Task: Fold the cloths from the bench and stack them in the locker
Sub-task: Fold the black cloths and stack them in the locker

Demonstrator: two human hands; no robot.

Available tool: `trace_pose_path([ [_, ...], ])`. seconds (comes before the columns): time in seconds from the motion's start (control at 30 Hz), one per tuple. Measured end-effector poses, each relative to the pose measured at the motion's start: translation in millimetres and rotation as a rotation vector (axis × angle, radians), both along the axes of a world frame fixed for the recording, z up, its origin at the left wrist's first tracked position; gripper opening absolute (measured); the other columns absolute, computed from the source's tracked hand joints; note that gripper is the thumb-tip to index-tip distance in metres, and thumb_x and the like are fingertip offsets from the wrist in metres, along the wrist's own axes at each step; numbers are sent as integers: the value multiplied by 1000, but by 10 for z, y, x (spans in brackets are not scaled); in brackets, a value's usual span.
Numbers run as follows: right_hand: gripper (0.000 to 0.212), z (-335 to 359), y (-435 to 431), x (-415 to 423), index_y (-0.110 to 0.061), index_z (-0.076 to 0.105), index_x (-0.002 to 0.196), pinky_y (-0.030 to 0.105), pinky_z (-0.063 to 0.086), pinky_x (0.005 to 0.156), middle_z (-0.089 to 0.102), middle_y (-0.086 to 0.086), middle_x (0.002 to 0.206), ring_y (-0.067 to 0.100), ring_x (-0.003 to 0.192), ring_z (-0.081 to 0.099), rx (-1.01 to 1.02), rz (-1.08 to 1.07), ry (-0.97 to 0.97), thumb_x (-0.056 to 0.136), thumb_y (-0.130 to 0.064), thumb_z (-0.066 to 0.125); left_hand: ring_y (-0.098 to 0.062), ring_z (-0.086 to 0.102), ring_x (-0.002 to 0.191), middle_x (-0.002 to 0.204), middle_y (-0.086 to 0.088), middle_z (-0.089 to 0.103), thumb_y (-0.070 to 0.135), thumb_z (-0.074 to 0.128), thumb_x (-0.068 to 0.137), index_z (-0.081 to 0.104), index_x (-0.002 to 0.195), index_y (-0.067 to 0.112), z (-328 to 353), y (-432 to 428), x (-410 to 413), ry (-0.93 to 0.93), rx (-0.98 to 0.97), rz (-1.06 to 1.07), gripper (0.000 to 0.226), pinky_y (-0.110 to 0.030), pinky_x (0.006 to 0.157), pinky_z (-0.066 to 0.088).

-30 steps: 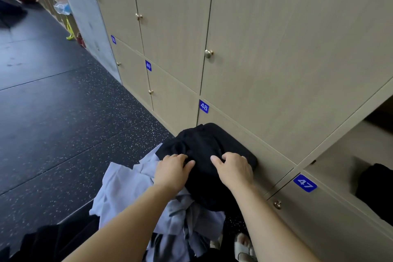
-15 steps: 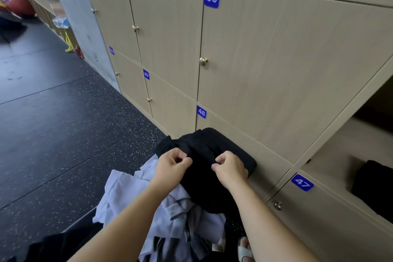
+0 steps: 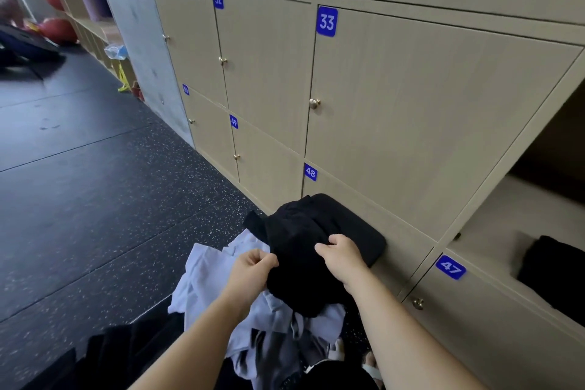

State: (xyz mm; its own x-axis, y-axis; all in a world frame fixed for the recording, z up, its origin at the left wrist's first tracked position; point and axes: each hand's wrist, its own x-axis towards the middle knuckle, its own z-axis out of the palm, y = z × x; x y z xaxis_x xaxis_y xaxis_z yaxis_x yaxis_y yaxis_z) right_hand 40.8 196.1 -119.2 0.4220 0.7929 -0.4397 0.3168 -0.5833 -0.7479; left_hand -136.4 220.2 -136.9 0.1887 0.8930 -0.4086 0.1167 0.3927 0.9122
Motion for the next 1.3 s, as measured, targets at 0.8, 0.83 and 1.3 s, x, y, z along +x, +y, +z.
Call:
trace_pose_path([
  [0.8, 14, 1712, -200, 39, -11, 63, 79, 5, 39, 40, 63, -2, 71, -3, 51, 60, 561, -17, 362, 90, -2, 61, -18, 72, 82, 90, -8, 76, -4, 57, 92, 72, 95, 7, 1734, 196, -212, -170, 453, -115, 18, -21, 71, 56],
  [0.83, 15, 1836, -226, 32, -13, 63, 77, 6, 40, 45, 64, -3, 71, 1, 56, 60, 615, -39, 345, 89, -4, 63, -14, 72, 78, 84, -5, 76, -2, 58, 92, 71, 90, 7, 1888, 162, -231, -173, 487, -104, 16, -18, 69, 55],
  [1.3, 18, 3216, -662, -69, -13, 60, 72, 25, 50, 63, 64, -3, 67, 10, 61, 60, 1078, -62, 275, 89, -11, 65, -20, 67, 97, 101, -12, 72, 28, 58, 97, 71, 97, 7, 3330, -316, -274, -240, 786, -48, 25, -32, 86, 55],
])
